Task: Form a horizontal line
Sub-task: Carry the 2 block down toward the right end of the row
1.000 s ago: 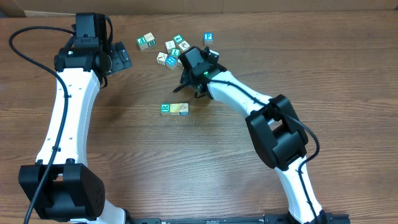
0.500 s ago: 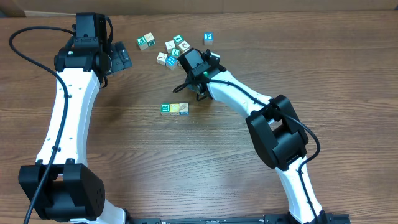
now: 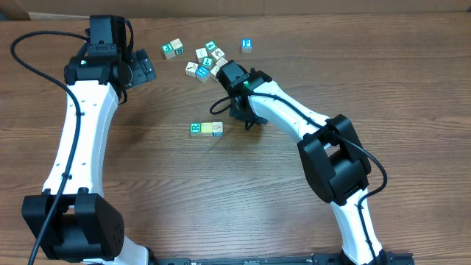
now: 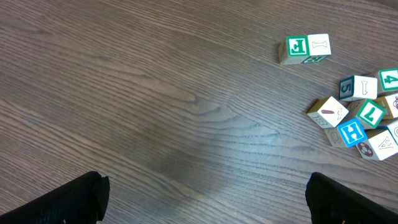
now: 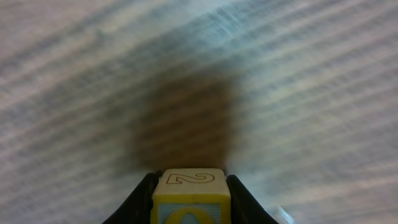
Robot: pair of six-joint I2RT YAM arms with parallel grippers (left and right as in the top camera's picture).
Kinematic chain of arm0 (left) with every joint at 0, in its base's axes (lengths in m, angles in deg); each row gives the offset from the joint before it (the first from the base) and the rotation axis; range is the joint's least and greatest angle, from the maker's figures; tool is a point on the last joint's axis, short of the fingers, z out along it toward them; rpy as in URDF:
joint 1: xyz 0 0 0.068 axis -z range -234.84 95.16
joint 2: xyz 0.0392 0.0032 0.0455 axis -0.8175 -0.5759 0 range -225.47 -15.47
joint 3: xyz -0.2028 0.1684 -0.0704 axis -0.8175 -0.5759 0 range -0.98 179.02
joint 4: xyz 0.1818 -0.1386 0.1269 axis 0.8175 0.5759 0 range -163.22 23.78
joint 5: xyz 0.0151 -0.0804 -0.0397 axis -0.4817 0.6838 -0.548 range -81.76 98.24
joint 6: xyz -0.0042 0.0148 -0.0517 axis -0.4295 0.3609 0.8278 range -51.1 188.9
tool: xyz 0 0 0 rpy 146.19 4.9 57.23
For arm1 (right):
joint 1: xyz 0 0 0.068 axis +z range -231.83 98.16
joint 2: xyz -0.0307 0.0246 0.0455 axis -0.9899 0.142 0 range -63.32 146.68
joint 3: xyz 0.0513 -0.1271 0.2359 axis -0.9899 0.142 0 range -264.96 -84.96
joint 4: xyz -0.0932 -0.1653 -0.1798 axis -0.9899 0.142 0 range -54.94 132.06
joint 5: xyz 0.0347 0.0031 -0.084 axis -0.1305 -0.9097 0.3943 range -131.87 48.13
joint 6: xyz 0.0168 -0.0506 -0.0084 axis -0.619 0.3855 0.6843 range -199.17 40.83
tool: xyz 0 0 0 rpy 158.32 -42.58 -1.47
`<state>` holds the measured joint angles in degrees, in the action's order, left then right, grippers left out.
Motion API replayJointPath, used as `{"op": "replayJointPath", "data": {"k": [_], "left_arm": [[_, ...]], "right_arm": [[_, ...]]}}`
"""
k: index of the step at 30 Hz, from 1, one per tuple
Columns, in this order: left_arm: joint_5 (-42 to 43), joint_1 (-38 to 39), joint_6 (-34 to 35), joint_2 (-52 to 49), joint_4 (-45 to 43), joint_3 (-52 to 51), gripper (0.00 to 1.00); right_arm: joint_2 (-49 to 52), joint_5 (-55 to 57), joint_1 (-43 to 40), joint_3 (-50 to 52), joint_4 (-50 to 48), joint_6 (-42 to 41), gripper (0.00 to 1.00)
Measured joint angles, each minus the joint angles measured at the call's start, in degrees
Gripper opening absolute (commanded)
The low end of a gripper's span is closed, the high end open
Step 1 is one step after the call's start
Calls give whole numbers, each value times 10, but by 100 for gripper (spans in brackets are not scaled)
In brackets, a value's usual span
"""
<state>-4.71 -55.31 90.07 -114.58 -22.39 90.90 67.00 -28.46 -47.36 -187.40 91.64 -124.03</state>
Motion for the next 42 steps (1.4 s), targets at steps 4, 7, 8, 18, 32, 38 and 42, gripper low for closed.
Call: {"op": "replayJointPath", "data": {"k": [4,7,8,18,32,38,42], "left_arm": [[0,0,0,0,0,0,100],[0,0,0,0,0,0,100],[0,0,0,0,0,0,100],[0,0,0,0,0,0,99],[0,0,0,0,0,0,100],[0,0,0,0,0,0,99],[0,0,0,0,0,0,100]], "right_arm": [[-7,-12,0,0,38,1,26],[-7,-19,0,0,50,1,26],[-7,-22,0,0,51,1,26],[-7,-33,0,0,56,3,62],[-7,-36,0,0,56,6,87],[-7,-36,-9,-21,91,23,93],[-13,-36,-23,-57,125,29,95]]}}
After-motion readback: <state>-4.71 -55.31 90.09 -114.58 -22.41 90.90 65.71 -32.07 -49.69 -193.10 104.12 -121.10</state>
